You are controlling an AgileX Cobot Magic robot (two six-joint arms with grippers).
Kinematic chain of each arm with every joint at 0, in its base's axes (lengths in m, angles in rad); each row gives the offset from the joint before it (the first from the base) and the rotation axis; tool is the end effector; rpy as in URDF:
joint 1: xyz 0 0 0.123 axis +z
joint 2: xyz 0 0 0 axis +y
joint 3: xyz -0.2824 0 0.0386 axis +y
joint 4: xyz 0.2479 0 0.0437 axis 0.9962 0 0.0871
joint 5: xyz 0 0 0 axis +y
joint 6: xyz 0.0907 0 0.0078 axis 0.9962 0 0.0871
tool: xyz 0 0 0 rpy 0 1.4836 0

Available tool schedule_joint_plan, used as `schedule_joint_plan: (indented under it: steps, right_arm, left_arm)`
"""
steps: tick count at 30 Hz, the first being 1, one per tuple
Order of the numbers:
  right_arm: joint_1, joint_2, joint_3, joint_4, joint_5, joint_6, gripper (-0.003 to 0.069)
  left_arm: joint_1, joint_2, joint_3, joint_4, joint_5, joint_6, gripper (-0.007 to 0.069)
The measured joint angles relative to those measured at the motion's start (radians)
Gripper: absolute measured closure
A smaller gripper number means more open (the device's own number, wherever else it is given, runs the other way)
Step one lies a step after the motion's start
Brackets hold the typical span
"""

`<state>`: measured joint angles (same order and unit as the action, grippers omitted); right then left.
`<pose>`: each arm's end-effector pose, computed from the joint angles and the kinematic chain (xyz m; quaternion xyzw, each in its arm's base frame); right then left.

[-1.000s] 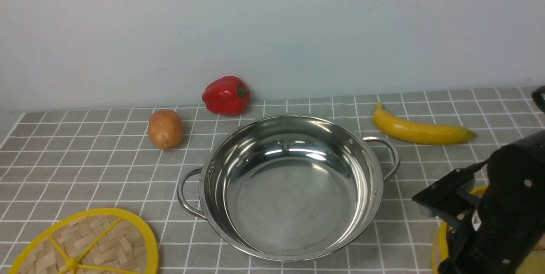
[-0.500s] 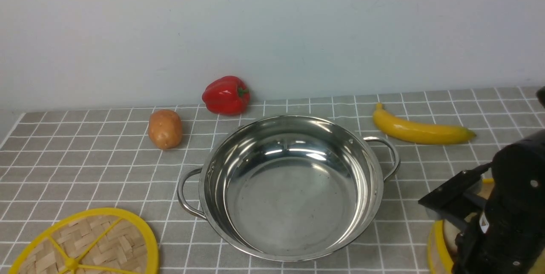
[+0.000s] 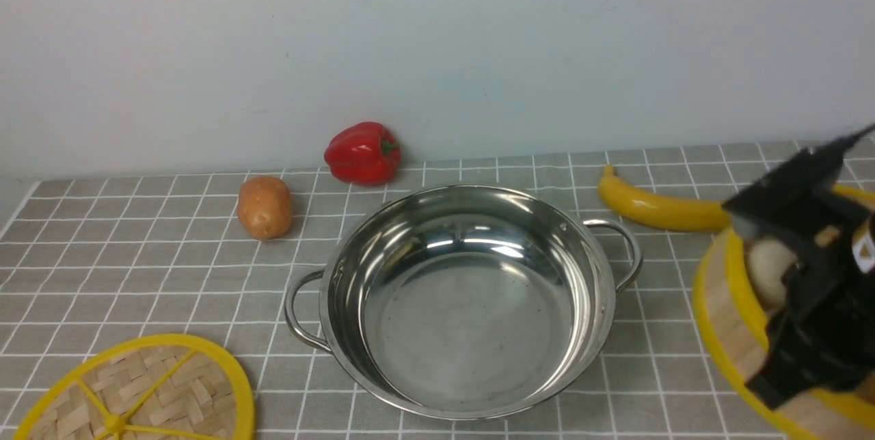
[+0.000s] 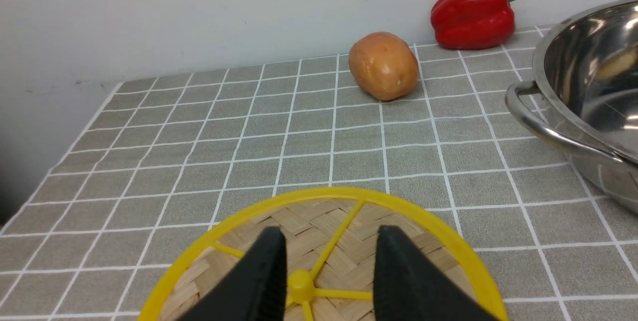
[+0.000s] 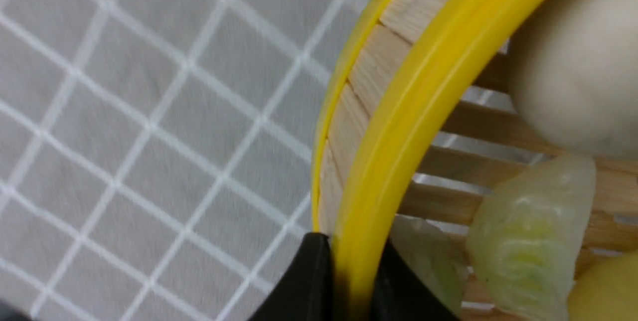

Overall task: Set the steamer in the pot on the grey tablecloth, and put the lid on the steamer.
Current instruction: 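Place the bamboo steamer basket of food into the steel pot with the right gripper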

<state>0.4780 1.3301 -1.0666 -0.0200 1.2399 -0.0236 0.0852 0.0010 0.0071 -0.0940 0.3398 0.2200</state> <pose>0.2093 0.1065 0.2941 -0.2499 0.9652 0.0080 0.0774 0.0538 0.0017 0.1801 0.0278 0.7921 0.0536 0.6074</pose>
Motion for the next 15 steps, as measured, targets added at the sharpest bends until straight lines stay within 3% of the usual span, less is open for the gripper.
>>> schedule_joint_plan:
  steps: [15]
  right_arm:
    - [0.020,0.125,-0.273,0.068,0.019,-0.123,0.0576]
  left_arm:
    - [0.000,0.000,0.000,0.000,0.000,0.000,0.0382]
